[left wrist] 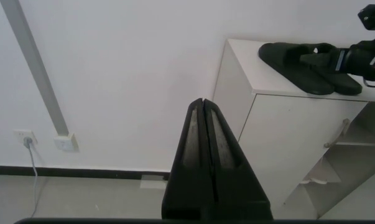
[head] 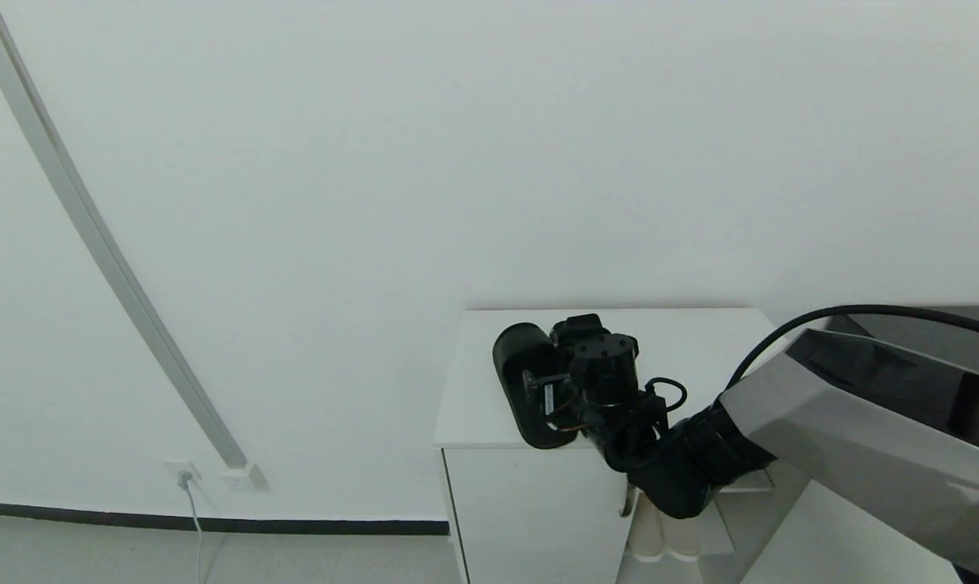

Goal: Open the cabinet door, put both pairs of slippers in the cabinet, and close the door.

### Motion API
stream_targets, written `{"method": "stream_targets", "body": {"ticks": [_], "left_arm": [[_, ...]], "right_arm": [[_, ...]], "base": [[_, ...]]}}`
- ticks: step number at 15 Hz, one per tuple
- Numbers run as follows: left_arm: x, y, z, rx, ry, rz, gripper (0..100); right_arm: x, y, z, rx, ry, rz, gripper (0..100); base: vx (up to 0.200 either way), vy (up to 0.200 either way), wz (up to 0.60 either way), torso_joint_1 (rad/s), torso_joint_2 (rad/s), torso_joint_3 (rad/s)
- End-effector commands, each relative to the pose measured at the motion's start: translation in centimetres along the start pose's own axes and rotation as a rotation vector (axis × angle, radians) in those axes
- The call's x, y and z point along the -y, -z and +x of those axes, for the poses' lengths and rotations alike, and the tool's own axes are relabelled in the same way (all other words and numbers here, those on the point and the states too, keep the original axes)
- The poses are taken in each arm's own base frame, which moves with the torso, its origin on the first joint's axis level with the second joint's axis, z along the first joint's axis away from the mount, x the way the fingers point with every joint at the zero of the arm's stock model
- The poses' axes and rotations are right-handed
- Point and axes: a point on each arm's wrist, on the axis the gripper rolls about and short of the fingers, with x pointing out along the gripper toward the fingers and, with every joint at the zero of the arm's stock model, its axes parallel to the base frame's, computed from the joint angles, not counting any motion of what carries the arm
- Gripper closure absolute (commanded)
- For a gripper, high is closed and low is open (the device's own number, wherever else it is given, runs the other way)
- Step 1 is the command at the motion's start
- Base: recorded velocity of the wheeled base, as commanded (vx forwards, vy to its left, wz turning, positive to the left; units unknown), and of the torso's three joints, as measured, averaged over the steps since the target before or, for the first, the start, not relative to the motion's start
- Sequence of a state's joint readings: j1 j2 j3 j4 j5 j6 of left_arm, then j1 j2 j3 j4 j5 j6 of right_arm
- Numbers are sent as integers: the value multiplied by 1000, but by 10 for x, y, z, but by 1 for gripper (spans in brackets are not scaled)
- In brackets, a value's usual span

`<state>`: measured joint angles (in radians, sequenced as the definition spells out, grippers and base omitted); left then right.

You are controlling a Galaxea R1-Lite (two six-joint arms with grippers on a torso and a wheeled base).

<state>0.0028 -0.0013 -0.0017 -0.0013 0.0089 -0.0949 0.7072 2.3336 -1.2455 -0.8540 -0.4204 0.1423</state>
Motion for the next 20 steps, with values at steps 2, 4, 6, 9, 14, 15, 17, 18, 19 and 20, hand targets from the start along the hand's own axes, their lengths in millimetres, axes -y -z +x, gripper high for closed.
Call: {"method": "stream_targets", "body": {"ticks": [2,4,6,9,14,15,17,18,19,20], "left_arm": [[0,0,0,-1,-1,0,100],[0,0,0,-3,-1,0,100],[0,0,0,-3,-1,0,100],[0,0,0,-3,-1,-2,100],[0,0,0,-3,-1,-2,100],[0,0,0,-3,-1,-2,100],[0,0,0,-1,-1,-2,100],[0,0,0,-3,-1,-2,100],[0,0,0,-1,-1,-2,100],[0,0,0,-3,-1,-2,100]], "right_arm": [[3,11,25,-11,18,-17,0],[3,8,38,-8,26,-14,0],[-1,3,47,-5,27,-12,0],[2,1,59,-3,41,-10,0],[3,2,68,-3,31,-6,100],[3,0,68,1,34,-4,100],[2,-1,68,4,32,-3,100],[2,-1,68,4,32,-4,100],[1,-2,67,7,32,-3,100],[0,-4,65,13,31,0,100]], "base": [[0,0,0,0,0,0],[0,0,0,0,0,0],[0,0,0,0,0,0],[0,0,0,0,0,0],[0,0,0,0,0,0],[0,0,0,0,0,0],[0,0,0,0,0,0],[0,0,0,0,0,0],[0,0,0,0,0,0],[0,0,0,0,0,0]]}}
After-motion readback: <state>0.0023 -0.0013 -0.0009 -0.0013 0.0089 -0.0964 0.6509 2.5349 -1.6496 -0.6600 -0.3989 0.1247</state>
